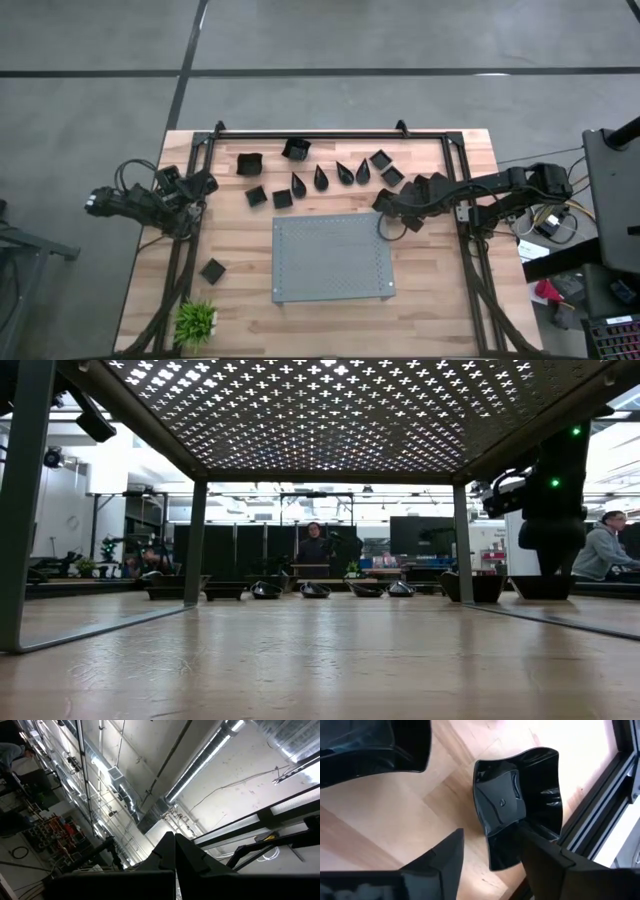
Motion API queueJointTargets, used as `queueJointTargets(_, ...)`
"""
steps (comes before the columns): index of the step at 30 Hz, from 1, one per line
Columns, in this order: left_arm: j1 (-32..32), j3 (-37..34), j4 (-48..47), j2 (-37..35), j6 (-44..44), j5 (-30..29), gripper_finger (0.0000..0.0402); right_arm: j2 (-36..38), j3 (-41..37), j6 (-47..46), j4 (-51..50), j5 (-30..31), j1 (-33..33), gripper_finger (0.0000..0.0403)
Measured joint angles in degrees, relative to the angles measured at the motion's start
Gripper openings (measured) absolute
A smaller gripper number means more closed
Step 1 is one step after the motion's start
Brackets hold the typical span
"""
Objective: Pick & Place Mini shaped plates
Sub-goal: Put the distorted square plate on the shelf
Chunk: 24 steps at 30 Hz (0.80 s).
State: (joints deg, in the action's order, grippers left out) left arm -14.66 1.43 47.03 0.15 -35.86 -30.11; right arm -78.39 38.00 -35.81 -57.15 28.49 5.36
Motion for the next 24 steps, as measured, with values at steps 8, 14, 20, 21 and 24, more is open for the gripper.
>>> queueJointTargets(8,0.0,0.0,0.0,0.01,0.0,-0.03,0.0,-0.11,-1.68,-0.03,1.48,-0.12,1.08,0.0188)
queueJointTargets(14,0.0,0.0,-0.02,0.02,0.02,-0.81,0.0,-0.11,-2.01,-0.24,2.61,-0.51,2.1,0.0147)
queueJointTargets(20,0.0,0.0,-0.02,-0.01,-0.11,-0.94,0.0,-0.13,-2.25,-0.22,2.7,-1.69,4.52,0.0047)
queueJointTargets(21,0.0,0.0,-0.02,0.0,-0.13,-0.94,0.0,-0.13,-2.25,-0.16,2.71,-1.85,4.74,0.0027)
queueJointTargets(24,0.01,0.0,0.0,-0.01,-0.37,-0.94,0.0,-0.06,-2.15,-0.16,2.71,-2.3,4.84,0.0012)
